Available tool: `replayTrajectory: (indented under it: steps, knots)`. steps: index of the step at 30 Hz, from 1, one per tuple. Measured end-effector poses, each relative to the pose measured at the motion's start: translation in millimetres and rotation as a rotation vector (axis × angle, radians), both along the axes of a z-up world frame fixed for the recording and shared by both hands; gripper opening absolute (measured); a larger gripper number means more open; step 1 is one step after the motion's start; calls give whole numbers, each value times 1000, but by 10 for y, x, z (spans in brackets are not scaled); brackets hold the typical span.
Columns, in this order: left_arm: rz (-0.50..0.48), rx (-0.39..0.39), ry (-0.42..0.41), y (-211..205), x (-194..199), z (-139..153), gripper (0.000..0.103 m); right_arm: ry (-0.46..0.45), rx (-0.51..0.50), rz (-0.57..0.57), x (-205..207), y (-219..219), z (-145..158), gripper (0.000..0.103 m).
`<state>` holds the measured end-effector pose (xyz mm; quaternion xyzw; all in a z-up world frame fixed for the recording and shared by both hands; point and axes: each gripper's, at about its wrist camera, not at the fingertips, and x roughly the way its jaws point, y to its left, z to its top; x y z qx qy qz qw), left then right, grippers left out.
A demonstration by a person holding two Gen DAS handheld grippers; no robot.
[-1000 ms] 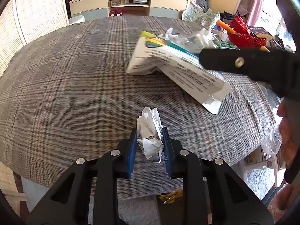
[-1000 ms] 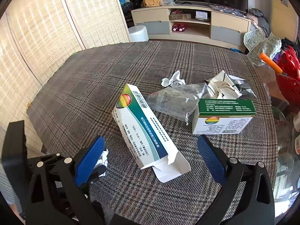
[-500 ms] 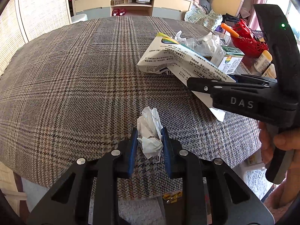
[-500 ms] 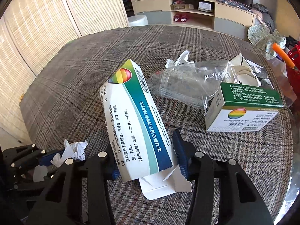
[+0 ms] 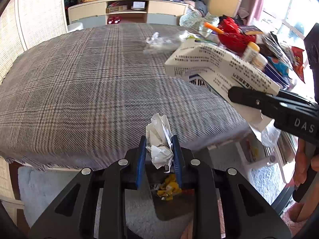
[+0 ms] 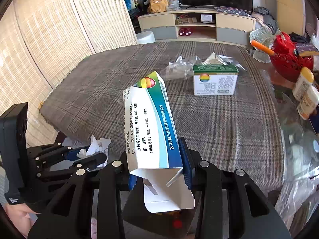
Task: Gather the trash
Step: 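Grasp the white paper with left while right grasps the white-blue medicine box, then drop the white paper and medicine box into the bin with both tools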
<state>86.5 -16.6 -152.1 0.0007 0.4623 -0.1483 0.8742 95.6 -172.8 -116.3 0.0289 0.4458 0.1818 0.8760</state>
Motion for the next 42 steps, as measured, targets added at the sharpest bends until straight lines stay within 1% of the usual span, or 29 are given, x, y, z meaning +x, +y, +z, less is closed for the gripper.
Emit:
replayTrajectory:
  steps: [4, 10, 14, 17, 20, 25, 28, 34, 38, 41, 42]
  knots:
    - [-41, 13, 3, -148, -296, -48, 24, 28, 1, -49, -410, -236, -88, 38]
    - [-59, -3, 18, -286, -719, -196, 24, 94, -10, -109, -869, -502, -305, 38]
    - [-61, -30, 63, -358, -906, -448, 24, 150, -3, -128, -1060, -575, -528, 38]
    - [-68, -20, 102, -404, -963, -658, 24, 199, -9, -126, -1159, -565, -709, 38]
    - [-72, -21, 137, -434, -963, -835, 24, 247, -23, -137, -1158, -544, -936, 38]
    - [-81, -17, 184, -475, -871, -1107, 24, 316, -29, -166, -1021, -489, -1291, 38]
    - [-77, -24, 229, -488, -784, -1285, 24, 349, -24, -182, -922, -439, -1461, 38]
    - [-57, -42, 320, -468, -626, -1571, 24, 386, -20, -207, -762, -317, -1693, 38]
    - [-59, -52, 343, -463, -552, -1654, 25, 425, -4, -209, -692, -298, -1836, 39]
    - [-64, -65, 350, -454, -515, -1688, 29, 433, -1, -213, -654, -285, -1868, 44]
    - [-64, -65, 348, -452, -511, -1691, 32, 438, -2, -216, -629, -295, -1879, 44]
